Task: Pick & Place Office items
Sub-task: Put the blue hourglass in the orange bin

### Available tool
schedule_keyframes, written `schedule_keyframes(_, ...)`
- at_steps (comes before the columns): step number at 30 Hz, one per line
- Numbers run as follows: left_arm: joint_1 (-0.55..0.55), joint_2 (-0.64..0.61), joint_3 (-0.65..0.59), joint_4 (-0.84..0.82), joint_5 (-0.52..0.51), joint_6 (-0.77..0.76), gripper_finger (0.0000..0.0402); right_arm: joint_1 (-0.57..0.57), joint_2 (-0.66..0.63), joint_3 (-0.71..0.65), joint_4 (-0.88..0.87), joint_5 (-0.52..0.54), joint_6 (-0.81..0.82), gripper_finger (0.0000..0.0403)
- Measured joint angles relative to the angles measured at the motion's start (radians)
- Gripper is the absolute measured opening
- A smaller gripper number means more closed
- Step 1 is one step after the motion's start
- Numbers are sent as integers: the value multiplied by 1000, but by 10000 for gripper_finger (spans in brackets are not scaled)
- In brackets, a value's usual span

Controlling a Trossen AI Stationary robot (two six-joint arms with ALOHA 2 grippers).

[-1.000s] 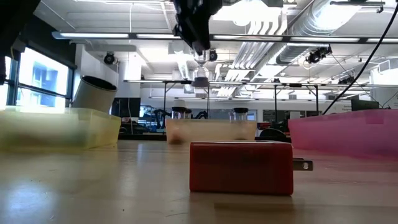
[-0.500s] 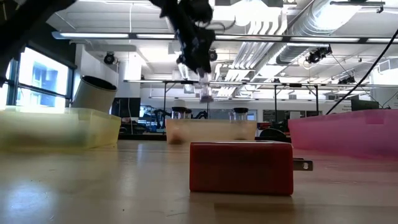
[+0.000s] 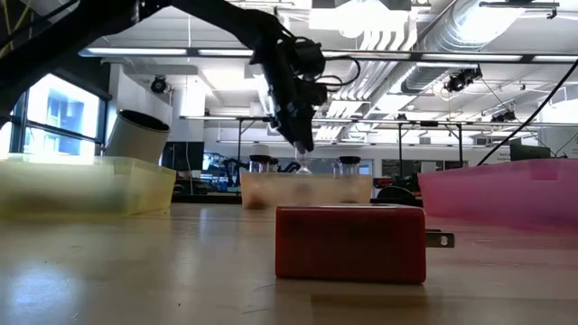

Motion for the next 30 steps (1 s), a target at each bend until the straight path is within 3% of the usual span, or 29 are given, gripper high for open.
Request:
schedule_keyframes(13, 1, 53, 0, 78, -2, 43, 200, -34, 0, 0, -13, -33, 0, 316)
schedule_keyframes(30, 2, 53, 0, 93, -23, -39, 209, -34, -6, 0, -23, -41, 1, 316)
